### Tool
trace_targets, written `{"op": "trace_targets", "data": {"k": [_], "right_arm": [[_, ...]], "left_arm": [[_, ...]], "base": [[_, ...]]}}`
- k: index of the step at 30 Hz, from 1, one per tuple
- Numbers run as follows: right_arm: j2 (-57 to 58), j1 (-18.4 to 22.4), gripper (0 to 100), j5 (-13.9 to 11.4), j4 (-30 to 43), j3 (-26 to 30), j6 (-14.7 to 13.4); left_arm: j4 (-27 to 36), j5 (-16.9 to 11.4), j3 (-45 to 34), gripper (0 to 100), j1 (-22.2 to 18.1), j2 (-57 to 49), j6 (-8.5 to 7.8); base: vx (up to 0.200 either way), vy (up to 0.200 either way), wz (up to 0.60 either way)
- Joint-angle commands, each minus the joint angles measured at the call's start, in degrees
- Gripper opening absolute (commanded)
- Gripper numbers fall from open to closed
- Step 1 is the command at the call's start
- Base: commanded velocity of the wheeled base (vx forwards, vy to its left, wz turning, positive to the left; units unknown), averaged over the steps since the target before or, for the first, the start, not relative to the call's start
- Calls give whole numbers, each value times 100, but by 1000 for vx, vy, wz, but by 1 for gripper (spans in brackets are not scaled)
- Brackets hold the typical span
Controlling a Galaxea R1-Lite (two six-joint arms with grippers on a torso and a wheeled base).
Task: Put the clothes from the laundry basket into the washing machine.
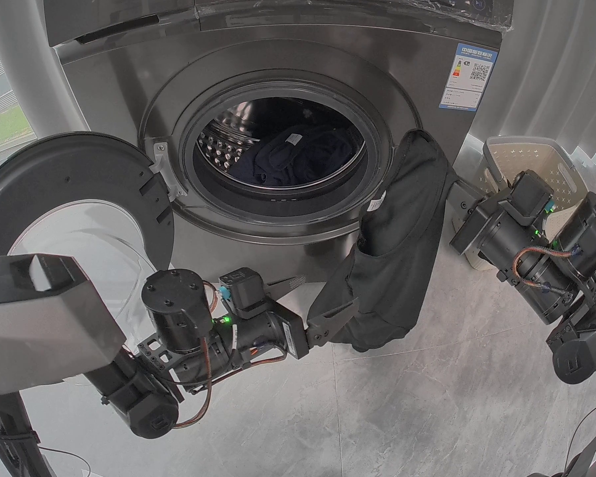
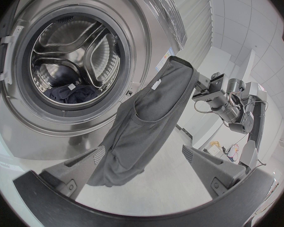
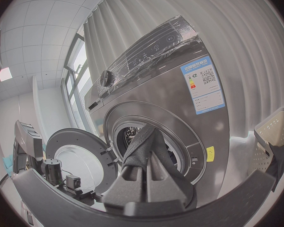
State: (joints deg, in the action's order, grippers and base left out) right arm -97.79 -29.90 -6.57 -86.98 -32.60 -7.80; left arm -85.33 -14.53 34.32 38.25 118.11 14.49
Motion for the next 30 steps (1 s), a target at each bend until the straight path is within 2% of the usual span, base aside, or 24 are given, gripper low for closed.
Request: {"op": "trace_targets", "data": {"k": [1, 5, 12, 19, 23, 30], "right_arm": [[-12, -16, 0, 7, 6, -71, -2], [-12, -42, 0, 7, 14, -89, -11], [-21, -182, 0, 24, 23, -89, -20], [-12, -182, 0, 24, 14, -89, -20], [-21, -182, 0, 15, 14, -98, -20], [-29, -182, 0, 15, 14, -106, -20]], "left_arm": [[-115, 3, 374, 100, 51, 555, -8], [-273, 12, 857, 100, 59, 1012, -17], [-300, 21, 1429, 100, 59, 1574, -245], [-300, 117, 1903, 100, 95, 1943, -263], [-308, 258, 2246, 100, 95, 2163, -439], [-300, 275, 2677, 100, 112, 2374, -448]], "base": [[0, 0, 0], [0, 0, 0], [0, 0, 0], [0, 0, 0], [0, 0, 0], [0, 0, 0]]}}
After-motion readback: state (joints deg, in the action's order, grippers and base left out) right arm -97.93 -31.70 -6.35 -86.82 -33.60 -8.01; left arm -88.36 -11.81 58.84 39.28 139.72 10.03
